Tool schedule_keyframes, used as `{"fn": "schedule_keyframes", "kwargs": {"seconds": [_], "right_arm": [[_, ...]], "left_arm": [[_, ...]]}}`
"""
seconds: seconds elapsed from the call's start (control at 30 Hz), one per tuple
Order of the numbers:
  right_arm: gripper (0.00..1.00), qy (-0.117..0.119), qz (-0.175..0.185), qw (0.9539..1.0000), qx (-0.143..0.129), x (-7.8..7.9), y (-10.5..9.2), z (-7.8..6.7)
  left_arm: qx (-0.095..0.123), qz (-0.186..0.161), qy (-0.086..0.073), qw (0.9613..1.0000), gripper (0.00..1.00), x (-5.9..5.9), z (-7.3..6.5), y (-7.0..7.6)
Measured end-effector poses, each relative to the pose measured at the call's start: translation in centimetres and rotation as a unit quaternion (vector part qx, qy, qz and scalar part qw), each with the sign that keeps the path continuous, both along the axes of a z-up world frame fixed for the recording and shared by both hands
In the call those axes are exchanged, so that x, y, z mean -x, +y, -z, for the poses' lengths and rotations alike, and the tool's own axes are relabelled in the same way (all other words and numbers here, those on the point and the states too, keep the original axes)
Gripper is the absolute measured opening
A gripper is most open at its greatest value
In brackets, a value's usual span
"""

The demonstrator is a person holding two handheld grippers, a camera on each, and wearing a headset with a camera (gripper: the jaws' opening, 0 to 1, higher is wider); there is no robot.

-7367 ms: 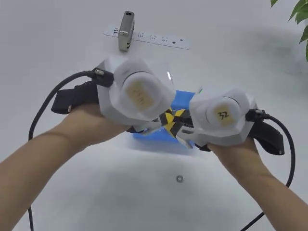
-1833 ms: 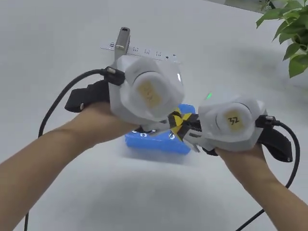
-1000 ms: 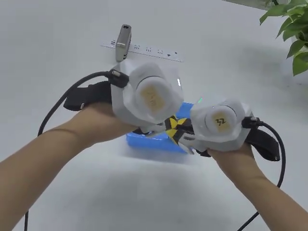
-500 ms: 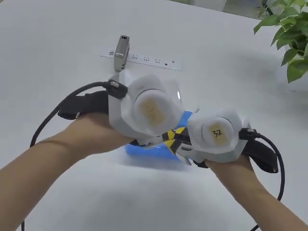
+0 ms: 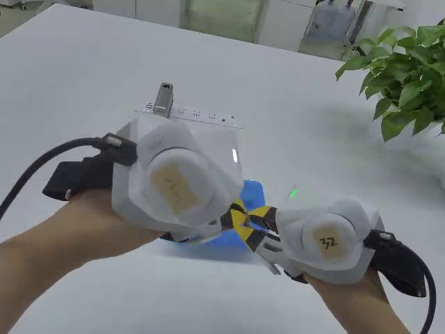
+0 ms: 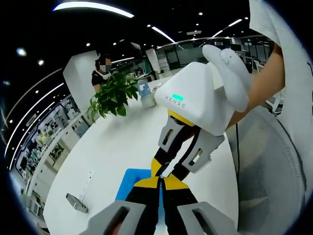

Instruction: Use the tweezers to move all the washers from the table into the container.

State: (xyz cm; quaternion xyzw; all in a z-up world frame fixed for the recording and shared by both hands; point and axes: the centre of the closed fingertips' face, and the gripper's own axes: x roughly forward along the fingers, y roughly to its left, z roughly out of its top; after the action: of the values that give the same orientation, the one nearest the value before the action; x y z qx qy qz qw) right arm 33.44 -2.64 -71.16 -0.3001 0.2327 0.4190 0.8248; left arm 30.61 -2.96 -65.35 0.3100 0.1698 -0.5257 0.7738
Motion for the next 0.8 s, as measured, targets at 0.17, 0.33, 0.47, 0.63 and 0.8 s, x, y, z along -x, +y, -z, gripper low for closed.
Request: {"fn": "schedule_keyframes", "kwargs": {"seconds": [0.17,0.33,0.47,0.63,0.8], "right_arm": [[0.08,-0.001,0.002,1.0,0.007,1.9,-0.5,0.0],[0.08,0.009,0.011,0.9999,0.005,3.8,-1.1,0.6],[0.08,0.015,0.012,0.9998,0.007,4.9,-1.3,1.4],[0.08,0.027,0.011,0.9995,0.012,6.1,-1.4,2.5],[0.08,0.046,0.01,0.9986,0.026,7.4,-1.6,4.4]], "left_arm": [[0.003,0.009,0.008,0.9999,0.0,1.9,0.1,-0.1],[0.002,0.02,0.018,0.9996,0.0,3.6,0.8,-0.5],[-0.012,0.033,0.019,0.9992,0.0,4.7,1.7,-0.5],[-0.021,0.043,0.021,0.9986,0.0,5.8,2.8,-0.5],[-0.029,0.049,0.033,0.9978,0.0,6.7,4.6,-0.5]]}}
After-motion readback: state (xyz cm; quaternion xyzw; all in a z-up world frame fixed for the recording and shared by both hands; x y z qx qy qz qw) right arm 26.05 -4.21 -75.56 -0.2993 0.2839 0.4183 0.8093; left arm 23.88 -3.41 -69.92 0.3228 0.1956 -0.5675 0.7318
